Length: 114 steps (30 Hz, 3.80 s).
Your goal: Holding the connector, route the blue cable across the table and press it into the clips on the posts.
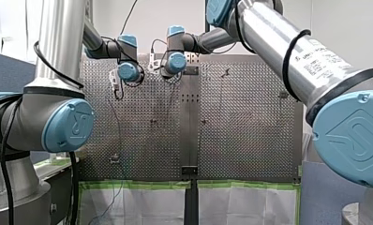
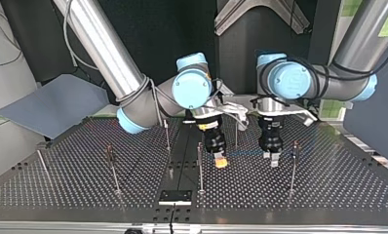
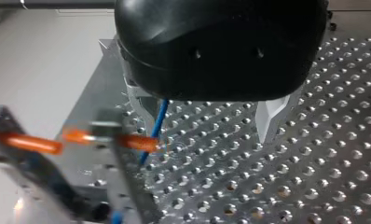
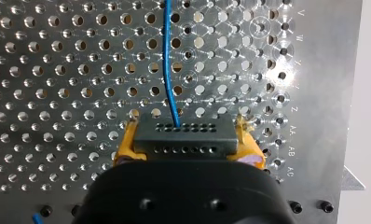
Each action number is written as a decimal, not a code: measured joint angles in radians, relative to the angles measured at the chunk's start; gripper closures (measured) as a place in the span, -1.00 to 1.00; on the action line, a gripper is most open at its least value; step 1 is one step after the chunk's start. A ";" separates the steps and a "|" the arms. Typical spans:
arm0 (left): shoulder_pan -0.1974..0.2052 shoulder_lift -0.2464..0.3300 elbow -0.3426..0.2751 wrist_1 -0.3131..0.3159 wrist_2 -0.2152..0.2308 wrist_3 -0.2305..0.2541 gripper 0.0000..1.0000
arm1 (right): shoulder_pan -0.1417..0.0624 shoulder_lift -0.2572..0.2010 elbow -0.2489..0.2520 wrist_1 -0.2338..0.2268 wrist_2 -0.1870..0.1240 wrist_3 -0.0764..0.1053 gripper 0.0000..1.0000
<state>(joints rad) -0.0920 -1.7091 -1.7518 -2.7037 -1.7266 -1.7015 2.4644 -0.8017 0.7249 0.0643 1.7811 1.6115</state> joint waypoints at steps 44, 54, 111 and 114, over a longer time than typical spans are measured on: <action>-0.017 -0.004 -0.181 0.013 -0.090 -0.004 1.00 | 0.011 0.026 0.073 0.002 0.012 0.011 1.00; -0.029 -0.009 -0.236 0.083 -0.083 -0.015 1.00 | 0.009 0.029 0.135 -0.001 0.013 0.013 1.00; -0.081 -0.141 -0.346 0.139 -0.126 -0.044 1.00 | -0.010 0.002 0.429 -0.002 -0.060 0.022 1.00; -0.073 -0.164 -0.327 0.149 -0.106 -0.046 1.00 | -0.019 0.002 0.430 -0.005 -0.068 0.031 1.00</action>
<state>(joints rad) -0.1646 -1.8730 -2.0784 -2.5548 -1.8329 -1.7476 2.4459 -0.7999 1.1545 0.0596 1.7135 1.6425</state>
